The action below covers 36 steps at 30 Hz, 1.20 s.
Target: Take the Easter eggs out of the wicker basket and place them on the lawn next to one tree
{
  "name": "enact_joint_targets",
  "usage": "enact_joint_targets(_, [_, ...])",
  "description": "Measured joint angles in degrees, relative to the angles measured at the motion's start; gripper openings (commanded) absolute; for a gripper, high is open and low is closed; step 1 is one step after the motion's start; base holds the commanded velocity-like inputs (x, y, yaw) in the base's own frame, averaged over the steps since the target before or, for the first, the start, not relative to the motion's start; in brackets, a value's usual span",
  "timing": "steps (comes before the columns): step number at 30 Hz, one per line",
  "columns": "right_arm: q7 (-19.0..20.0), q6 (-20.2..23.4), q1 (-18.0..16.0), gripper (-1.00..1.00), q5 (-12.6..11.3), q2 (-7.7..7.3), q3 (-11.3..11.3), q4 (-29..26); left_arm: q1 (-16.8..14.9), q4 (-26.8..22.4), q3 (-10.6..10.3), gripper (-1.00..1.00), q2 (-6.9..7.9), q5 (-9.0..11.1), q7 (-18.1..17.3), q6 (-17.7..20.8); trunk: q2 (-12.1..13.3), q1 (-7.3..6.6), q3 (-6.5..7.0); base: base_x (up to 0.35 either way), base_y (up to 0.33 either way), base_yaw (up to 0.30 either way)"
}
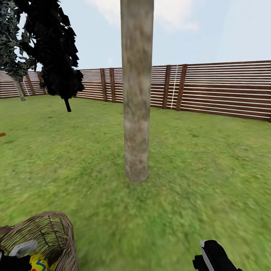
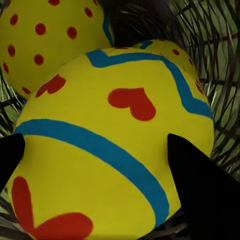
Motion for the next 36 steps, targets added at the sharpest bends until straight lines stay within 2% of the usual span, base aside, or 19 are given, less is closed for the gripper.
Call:
enact_joint_targets(27, [0.04, 0.00, 0.00, 1.00, 0.00, -0.06, -0.02, 0.00, 0.00, -0.07, 0.00, -1.00, -0.12, -0.01, 0.06, 0.07, 0.36, -0.70, 5.99, 0.000, 0.000, 0.000])
enact_joint_targets(36, [0.04, 0.00, 0.00, 1.00, 0.00, 0.00, 0.00, 0.00, 0.00, -0.09, 0.00, -1.00, -0.12, 0.00, 0.04, 0.06, 3.96, -2.66, 7.61, 0.000, 0.000, 0.000])
